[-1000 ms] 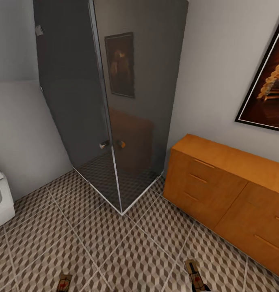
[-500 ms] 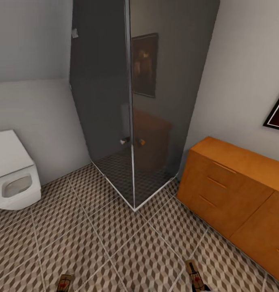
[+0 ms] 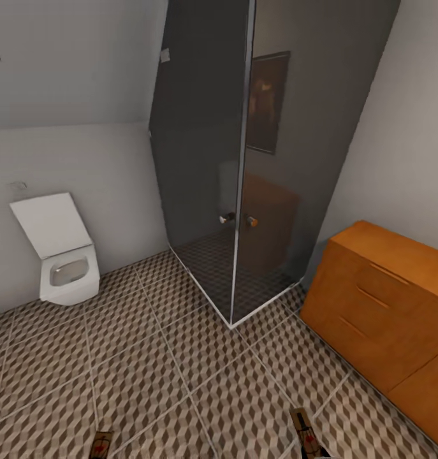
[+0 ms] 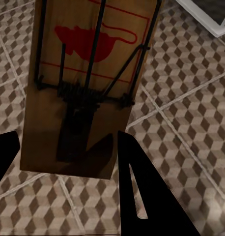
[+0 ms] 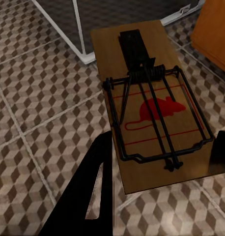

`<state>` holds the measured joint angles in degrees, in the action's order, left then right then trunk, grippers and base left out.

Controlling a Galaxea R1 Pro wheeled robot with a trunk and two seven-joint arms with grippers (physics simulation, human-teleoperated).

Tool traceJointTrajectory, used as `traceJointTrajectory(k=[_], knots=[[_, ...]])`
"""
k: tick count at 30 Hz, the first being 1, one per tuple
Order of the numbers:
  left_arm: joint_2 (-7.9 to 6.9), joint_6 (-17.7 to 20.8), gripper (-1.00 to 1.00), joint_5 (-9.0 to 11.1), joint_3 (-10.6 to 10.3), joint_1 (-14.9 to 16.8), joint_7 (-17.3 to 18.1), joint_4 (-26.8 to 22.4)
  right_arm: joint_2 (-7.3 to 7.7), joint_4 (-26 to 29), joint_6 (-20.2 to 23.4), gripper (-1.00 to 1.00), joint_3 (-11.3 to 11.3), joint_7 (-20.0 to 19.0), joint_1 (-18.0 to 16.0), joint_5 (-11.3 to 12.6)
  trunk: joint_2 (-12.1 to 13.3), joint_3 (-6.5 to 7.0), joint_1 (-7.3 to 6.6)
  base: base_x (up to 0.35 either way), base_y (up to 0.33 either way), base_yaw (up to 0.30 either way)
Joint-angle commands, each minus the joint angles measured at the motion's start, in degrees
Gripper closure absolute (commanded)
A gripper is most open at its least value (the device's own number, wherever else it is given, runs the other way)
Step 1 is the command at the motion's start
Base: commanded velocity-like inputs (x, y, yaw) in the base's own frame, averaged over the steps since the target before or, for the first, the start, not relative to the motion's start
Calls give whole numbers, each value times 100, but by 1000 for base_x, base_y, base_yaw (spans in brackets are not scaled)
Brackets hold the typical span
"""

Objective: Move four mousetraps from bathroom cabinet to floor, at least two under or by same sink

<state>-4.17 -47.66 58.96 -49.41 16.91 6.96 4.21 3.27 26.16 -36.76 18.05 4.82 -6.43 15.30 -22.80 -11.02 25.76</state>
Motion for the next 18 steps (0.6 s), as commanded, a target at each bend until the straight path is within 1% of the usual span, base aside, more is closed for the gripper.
traceJointTrajectory(k=[1,18], knots=[[4,-15,100,63,-24,9,60,19,7,4,-16,100,49,45,-4,34,-12,-11,2,-70,0,289],[9,-15,100,63,-24,8,60,19,7,4,-16,100,49,45,-7,31,-12,-11,2,-9,0,289]])
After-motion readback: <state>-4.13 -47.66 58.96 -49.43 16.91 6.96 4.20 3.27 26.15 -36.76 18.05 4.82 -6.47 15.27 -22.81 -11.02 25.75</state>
